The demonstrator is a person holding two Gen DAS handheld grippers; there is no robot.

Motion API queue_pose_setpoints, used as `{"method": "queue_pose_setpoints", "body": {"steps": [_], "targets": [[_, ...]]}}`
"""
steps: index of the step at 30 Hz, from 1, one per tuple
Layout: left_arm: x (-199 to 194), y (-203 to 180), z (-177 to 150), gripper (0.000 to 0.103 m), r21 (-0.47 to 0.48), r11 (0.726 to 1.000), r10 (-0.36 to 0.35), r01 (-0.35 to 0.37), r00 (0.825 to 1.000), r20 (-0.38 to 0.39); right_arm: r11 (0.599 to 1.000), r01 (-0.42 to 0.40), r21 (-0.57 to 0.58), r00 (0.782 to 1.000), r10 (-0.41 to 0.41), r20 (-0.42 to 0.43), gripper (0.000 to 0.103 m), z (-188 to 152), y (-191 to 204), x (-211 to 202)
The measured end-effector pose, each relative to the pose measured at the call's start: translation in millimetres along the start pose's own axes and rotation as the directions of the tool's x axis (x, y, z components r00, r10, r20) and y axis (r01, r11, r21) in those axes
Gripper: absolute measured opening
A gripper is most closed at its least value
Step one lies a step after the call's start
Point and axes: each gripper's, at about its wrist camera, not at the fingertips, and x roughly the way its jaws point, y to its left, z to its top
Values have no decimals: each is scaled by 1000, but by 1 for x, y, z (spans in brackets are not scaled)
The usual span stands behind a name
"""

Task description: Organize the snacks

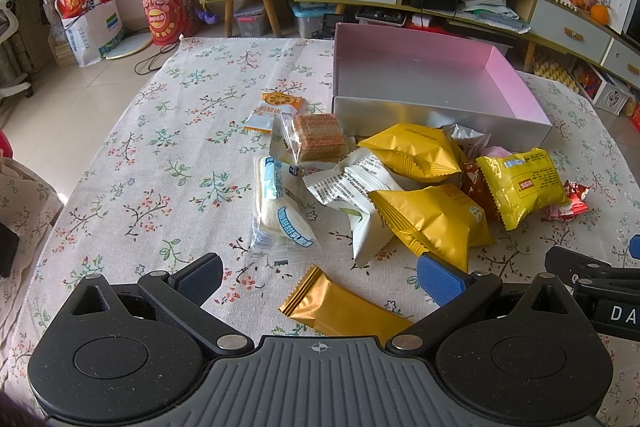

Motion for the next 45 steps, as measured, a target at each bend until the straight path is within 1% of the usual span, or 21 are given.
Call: {"method": "queue_pose_setpoints", "body": {"steps": [4, 10, 12, 14, 17, 20, 22, 24, 27, 30, 31, 32, 34, 35, 36, 37, 40, 42, 45], "targets": [[0, 0, 0, 103, -2, 1000, -1, 1, 1000, 0, 1000, 3, 0, 1000, -3, -1, 89, 0, 0, 1], [-5, 2, 5, 103, -2, 1000, -9, 9, 1000, 13, 999, 32, -9, 999, -32, -18, 89, 2, -3, 3], [-7, 3, 8, 103, 0, 1000, -12, 12, 1000, 18, 1000, 16, 0, 999, -16, -31, 89, 5, -5, 3], [-10, 4, 12, 103, 4, 1000, -18, 18, 1000, 23, 999, -16, 28, 999, 18, -48, 89, 9, -9, 3], [-13, 6, 21, 103, 8, 1000, -24, 24, 998, 65, 997, -42, 67, 996, 47, -75, 89, 17, -14, 4], [-12, 6, 31, 103, 44, 999, -29, 26, 998, 61, 995, -53, 83, 996, 59, -72, 89, 28, -15, 4], [-8, 6, 40, 103, 88, 995, -48, 44, 998, 42, 997, -36, 65, 998, 39, -58, 89, 37, -15, 3], [-4, 9, 48, 103, 107, 991, -77, 75, 997, 20, 998, -29, 54, 999, 32, -43, 89, 45, -15, 2], [4, 12, 64, 103, 130, 986, -106, 105, 994, 2, 995, -64, 74, 996, 68, -50, 89, 61, -20, 7], [14, 14, 71, 103, 162, 985, -60, 54, 998, 33, 985, -91, 147, 992, 103, -76, 89, 70, -28, 21], [17, 18, 71, 103, 158, 986, -53, 45, 998, 46, 980, -100, 175, 990, 116, -82, 89, 70, -32, 28], [21, 23, 71, 103, 146, 988, -54, 47, 997, 46, 973, -115, 199, 988, 133, -79, 86, 68, -35, 32], [34, 34, 74, 103, 108, 992, -67, 66, 998, 8, 953, -152, 260, 980, 180, -86, 84, 61, -44, 45], [41, 40, 76, 103, 86, 993, -78, 78, 997, -6, 944, -162, 286, 973, 201, -115, 78, 59, -48, 53], [45, 45, 77, 103, 68, 994, -85, 85, 996, -5, 935, -176, 309, 965, 225, -133, 76, 58, -52, 59], [49, 51, 79, 102, 46, 995, -91, 91, 996, -2, 924, -190, 333, 960, 246, -134, 74, 57, -54, 62], [60, 65, 86, 101, -27, 991, -130, 130, 992, 4, 890, -232, 393, 945, 301, -124, 73, 59, -62, 67], [67, 70, 90, 99, -68, 985, -157, 157, 988, 9, 872, -253, 419, 939, 326, -112, 72, 61, -64, 69], [77, 70, 96, 94, -99, 975, -199, 200, 980, 17, 848, -275, 454, 927, 358, -108, 70, 63, -67, 74]]}}
